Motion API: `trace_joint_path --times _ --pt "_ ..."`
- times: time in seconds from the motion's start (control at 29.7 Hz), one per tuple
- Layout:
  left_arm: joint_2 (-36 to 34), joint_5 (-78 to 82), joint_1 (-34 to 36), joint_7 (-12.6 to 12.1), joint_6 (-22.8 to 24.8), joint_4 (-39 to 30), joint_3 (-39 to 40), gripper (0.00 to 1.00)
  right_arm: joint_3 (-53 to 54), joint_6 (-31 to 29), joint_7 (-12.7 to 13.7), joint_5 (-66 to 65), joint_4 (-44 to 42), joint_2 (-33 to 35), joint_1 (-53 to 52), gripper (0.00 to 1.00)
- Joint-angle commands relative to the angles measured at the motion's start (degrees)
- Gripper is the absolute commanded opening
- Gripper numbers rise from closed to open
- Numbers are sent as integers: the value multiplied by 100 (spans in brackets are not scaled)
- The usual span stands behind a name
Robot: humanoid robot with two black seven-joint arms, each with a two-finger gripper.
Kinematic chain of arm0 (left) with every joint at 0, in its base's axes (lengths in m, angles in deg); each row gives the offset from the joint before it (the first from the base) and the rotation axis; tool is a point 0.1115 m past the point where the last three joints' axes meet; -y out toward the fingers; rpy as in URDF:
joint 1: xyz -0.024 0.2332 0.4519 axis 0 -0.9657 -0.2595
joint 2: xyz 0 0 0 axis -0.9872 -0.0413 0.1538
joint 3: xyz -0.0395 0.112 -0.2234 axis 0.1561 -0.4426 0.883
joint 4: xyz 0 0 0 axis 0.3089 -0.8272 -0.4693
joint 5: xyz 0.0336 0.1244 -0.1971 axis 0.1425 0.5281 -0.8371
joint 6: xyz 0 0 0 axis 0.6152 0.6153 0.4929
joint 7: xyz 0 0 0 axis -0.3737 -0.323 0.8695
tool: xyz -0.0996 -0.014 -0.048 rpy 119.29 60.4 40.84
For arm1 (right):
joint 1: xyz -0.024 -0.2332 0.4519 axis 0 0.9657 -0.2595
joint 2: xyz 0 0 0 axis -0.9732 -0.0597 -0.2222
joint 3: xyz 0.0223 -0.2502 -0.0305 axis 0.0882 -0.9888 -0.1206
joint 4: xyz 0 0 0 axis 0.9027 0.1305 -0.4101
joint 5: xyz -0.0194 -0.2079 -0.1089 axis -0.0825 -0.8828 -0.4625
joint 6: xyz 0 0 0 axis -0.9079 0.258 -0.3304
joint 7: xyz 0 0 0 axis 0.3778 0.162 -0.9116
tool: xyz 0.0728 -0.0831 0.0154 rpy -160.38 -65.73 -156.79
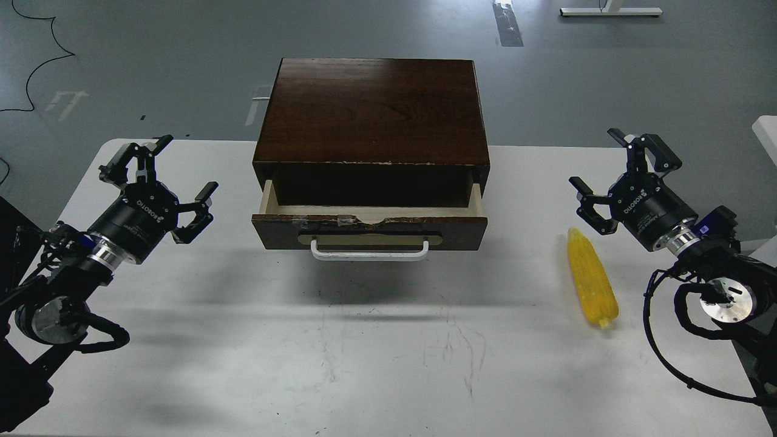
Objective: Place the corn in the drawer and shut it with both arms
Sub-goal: 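Move the right gripper toward the yellow corn cob on the table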
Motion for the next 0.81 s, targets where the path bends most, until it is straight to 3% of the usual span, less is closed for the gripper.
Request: trace_joint_path --times 0.0,0.67,0.77 --pt "45 163 -17 20 0 0 -1 100 -15 0 0 -2 -6 15 -9 100" --pt "-52 154 -9 38 0 -8 114 100 3 0 0 7 -350 595 0 100" --pt "-52 163 -9 38 0 -26 114 100 -6 0 0 -395 -148 963 -122 100"
